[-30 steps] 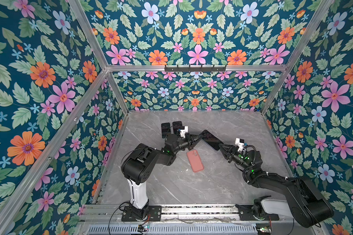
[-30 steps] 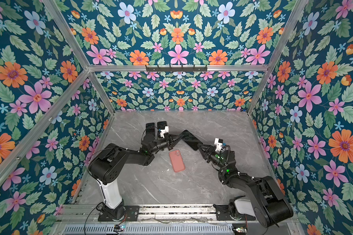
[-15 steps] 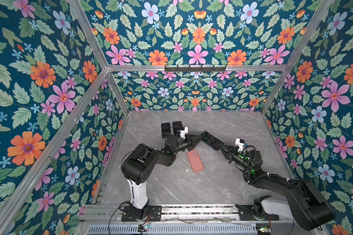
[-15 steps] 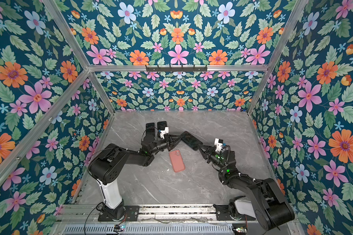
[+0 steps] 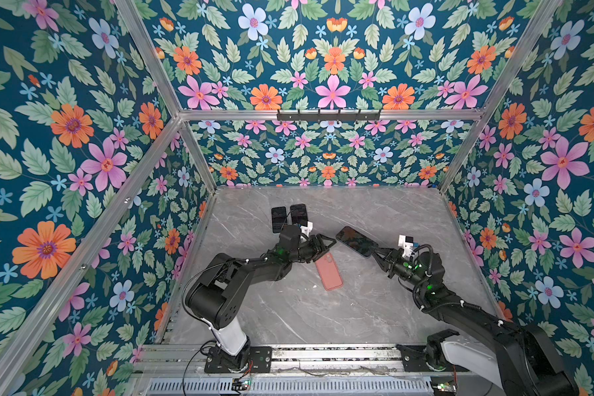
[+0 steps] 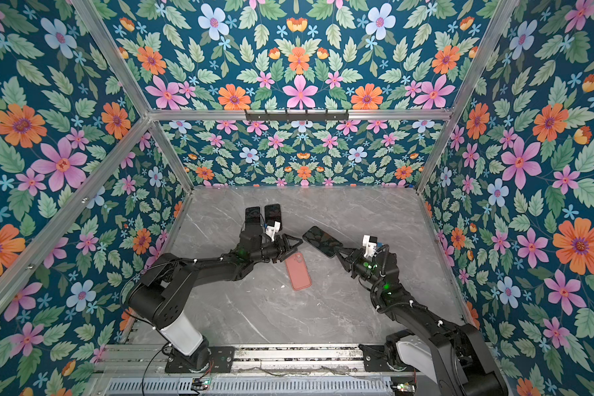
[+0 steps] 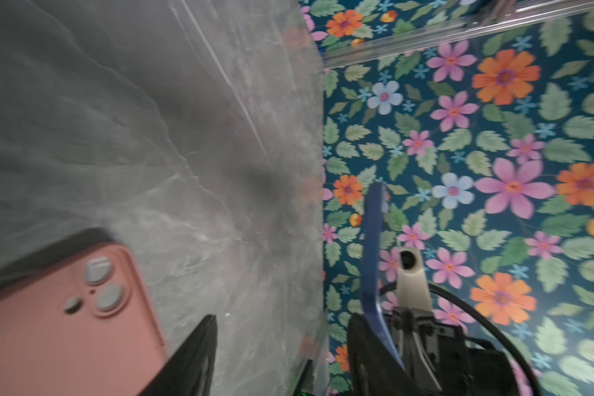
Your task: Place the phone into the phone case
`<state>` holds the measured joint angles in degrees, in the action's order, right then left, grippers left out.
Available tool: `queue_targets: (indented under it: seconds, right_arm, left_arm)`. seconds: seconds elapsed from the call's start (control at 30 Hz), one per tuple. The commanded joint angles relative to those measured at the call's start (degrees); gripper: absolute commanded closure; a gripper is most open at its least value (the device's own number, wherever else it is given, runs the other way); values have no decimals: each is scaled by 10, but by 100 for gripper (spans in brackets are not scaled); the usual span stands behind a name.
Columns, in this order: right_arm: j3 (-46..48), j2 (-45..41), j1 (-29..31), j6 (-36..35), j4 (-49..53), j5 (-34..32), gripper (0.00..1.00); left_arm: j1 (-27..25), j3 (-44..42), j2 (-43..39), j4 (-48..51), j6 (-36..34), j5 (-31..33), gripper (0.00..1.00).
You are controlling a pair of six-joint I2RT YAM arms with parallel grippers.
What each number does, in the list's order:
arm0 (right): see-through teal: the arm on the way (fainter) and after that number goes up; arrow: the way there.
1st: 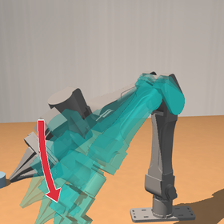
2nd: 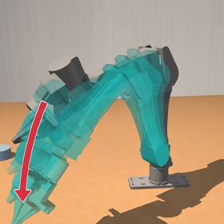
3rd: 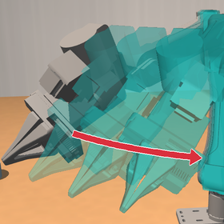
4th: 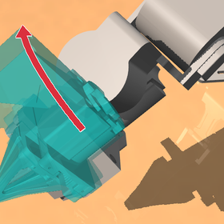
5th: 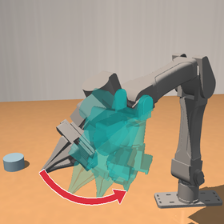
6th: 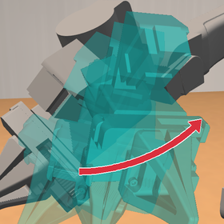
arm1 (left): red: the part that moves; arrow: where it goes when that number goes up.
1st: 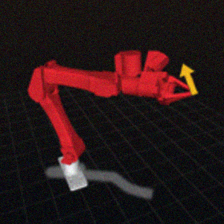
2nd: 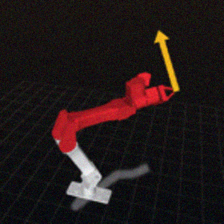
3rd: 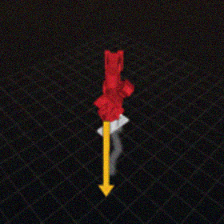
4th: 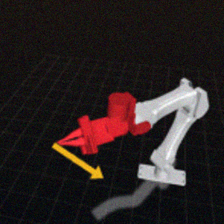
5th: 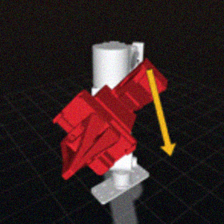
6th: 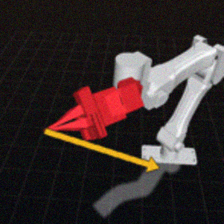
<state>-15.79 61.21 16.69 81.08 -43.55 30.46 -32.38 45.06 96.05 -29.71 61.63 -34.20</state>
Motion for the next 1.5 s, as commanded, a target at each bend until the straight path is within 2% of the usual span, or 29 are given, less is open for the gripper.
queue_targets:
  seconds: [0.0, 0.1, 0.23, 0.37, 0.9, 1.33, 1.47]
  right_arm:
    - [-15, -22, 1, -38, 65, 2, 100]
    - [-24, -33, 1, -58, 107, 1, 100]
    - [-38, -20, 1, -72, 126, 10, 100]
    - [-40, 0, 1, -79, 127, 17, 100]
    - [-53, 63, 0, -93, 113, 38, 100]
    - [-55, 59, 0, -95, 120, 39, 100]
    - [-56, 59, 1, -95, 122, 39, 100]
  left_arm:
    - [-1, 49, -15, 263, -156, 82, 38]
    - [-2, 106, -4, 372, -227, 126, 39]
    - [-5, 197, 56, 501, -324, 179, 40]
    - [-16, 272, 104, 578, -370, 237, 41]
    - [-48, 361, 175, 633, -430, 278, 41]
    - [-56, 378, 202, 633, -416, 294, 54]
    - [-57, 375, 206, 629, -413, 295, 55]
